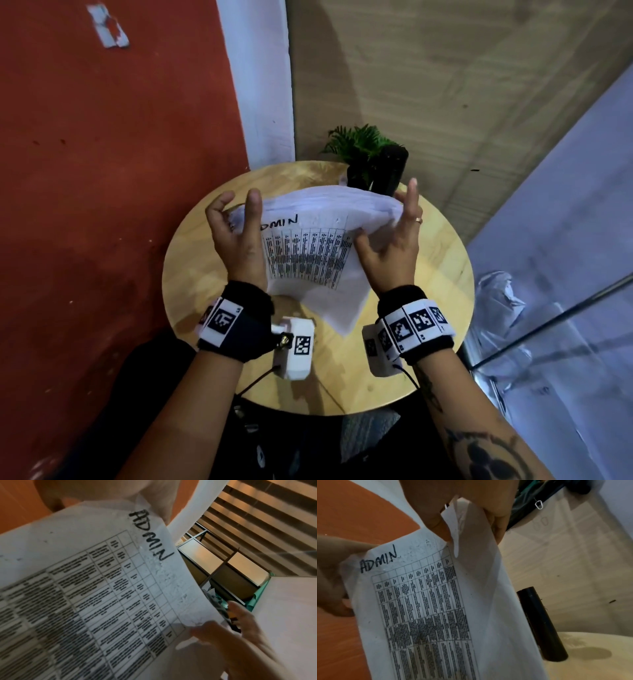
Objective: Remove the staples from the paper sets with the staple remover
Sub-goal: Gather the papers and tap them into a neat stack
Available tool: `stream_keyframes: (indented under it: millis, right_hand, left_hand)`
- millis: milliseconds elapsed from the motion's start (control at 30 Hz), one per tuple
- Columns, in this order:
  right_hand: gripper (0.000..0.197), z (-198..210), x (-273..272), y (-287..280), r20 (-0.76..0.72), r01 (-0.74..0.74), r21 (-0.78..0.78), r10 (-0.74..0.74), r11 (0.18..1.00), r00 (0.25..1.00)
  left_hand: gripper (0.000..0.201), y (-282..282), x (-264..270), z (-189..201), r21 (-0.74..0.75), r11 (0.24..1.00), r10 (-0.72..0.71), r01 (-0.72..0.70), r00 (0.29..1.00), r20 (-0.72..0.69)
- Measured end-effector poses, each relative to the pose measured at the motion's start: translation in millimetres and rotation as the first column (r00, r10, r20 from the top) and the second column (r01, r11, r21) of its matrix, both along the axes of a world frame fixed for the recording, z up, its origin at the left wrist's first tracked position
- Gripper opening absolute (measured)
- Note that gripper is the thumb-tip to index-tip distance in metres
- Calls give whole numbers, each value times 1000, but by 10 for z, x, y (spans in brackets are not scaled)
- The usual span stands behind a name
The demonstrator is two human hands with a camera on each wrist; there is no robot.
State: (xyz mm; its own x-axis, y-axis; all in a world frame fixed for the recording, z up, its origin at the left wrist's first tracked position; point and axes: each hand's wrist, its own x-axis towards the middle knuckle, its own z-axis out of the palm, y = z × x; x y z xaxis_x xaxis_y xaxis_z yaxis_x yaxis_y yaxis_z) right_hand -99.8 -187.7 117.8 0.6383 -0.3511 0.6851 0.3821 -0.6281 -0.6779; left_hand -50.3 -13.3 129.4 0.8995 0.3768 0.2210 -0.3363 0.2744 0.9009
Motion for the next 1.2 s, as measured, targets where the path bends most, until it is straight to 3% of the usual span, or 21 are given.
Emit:
stream_keyframes:
  millis: [133,400,467,533,600,633,700,767,900,967,1100,1200]
  right_hand:
    - [56,20,-59,12,-45,92,-216,-104,972,994]
    - [59,44,-58,7,-69,111,-242,-132,964,989]
    - [73,-2,-33,-20,-74,61,-106,-69,993,995]
    - [84,-129,-11,-76,-145,-49,227,84,973,986]
    - [83,-290,-17,-100,-221,-85,565,250,821,943]
    - [82,-377,-14,-102,-265,-54,631,280,774,923]
    - [79,-524,0,-81,-371,27,630,271,776,888]
    - [73,-609,36,-41,-433,92,596,222,798,874]
    - [59,-711,59,33,-501,179,572,168,801,849]
    - [54,-746,70,39,-506,190,557,149,808,849]
    - [29,-701,99,-2,-512,143,471,138,871,848]
    - [27,-555,117,-25,-458,63,403,141,913,878]
  left_hand:
    - [20,-66,155,61,-46,992,117,-120,991,-66]
    - [25,-59,215,47,53,987,153,-149,985,-82]
    - [17,-18,189,76,15,993,117,-117,992,-55]
    - [41,74,147,-8,-13,1000,-12,12,1000,-6]
    - [68,189,113,-240,63,982,-178,176,984,22]
    - [80,246,103,-387,145,959,-244,243,970,-12]
    - [91,339,118,-655,379,870,-282,316,949,-143]
    - [79,369,143,-808,518,797,-241,310,950,-198]
    - [26,351,244,-961,539,808,-139,238,966,-218]
    - [26,323,229,-906,537,800,-133,270,951,-280]
    - [36,328,239,-738,562,785,-176,261,964,-202]
    - [39,376,259,-586,429,821,-312,376,926,-215]
